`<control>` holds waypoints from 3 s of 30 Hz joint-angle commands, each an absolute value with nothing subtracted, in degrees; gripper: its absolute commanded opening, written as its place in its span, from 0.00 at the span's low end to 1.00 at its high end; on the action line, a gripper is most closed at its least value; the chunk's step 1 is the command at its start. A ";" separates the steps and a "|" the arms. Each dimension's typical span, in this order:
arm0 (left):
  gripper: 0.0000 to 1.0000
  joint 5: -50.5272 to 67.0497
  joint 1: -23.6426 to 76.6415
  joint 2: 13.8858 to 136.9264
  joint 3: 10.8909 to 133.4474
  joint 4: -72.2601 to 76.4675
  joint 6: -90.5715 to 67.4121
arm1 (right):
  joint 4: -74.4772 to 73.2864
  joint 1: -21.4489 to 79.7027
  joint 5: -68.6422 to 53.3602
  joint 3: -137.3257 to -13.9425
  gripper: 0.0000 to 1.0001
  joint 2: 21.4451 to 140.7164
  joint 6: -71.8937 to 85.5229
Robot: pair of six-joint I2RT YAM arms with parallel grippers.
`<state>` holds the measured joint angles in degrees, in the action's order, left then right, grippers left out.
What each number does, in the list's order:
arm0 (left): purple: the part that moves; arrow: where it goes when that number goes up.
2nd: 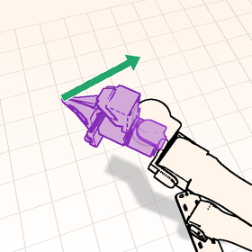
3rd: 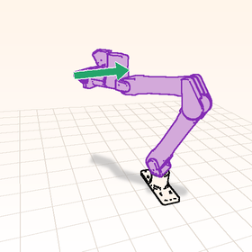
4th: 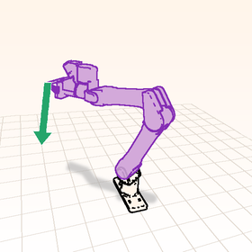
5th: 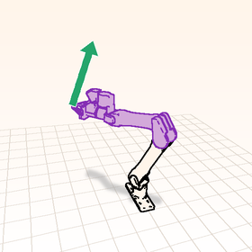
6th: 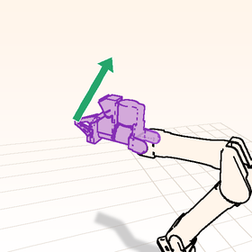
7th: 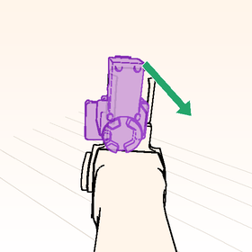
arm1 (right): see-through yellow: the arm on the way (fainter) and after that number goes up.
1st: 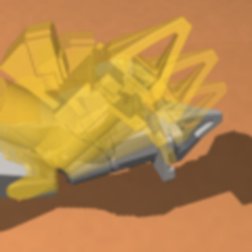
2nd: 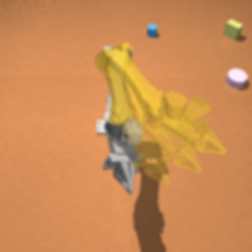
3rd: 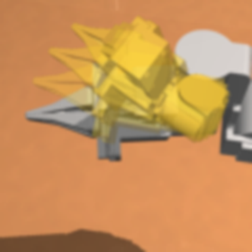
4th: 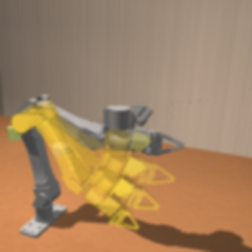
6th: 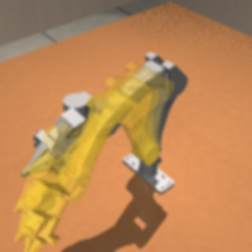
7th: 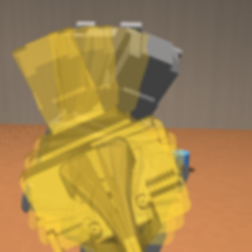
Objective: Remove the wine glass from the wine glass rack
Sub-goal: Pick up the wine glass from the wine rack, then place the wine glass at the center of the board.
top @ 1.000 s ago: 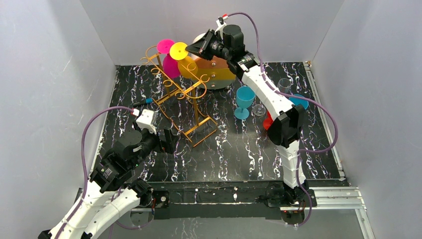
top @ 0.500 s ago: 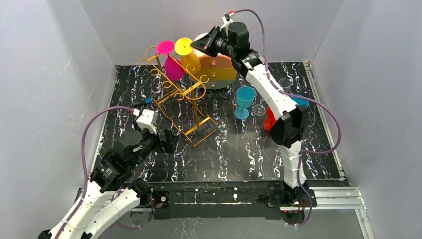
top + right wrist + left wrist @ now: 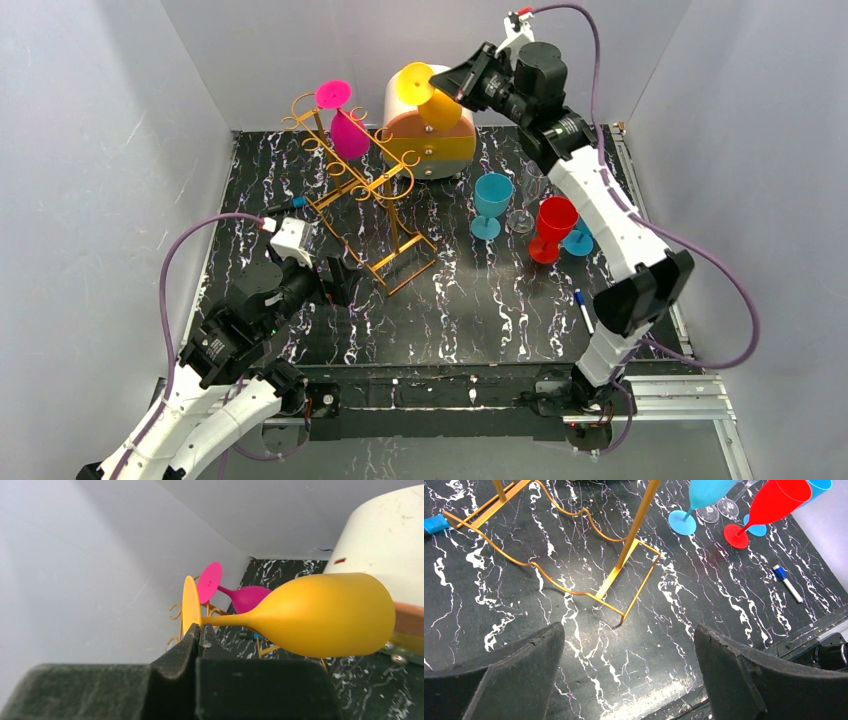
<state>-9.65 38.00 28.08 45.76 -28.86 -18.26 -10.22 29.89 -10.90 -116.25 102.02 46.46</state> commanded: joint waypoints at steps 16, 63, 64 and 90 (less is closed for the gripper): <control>0.98 -13.75 38.05 26.98 46.11 -23.86 -25.67 | -12.13 30.00 -12.66 -78.98 0.01 65.94 41.73; 0.24 30.47 38.05 38.75 41.12 -6.14 -37.50 | 22.51 43.07 -35.21 -45.09 0.01 61.61 53.90; 0.18 30.43 38.06 38.84 41.32 -6.23 -37.53 | 22.52 43.16 -35.23 -45.09 0.01 61.61 53.78; 0.00 38.38 38.05 39.97 41.84 -5.59 -35.51 | 28.00 47.32 -41.47 -47.56 0.20 66.35 52.81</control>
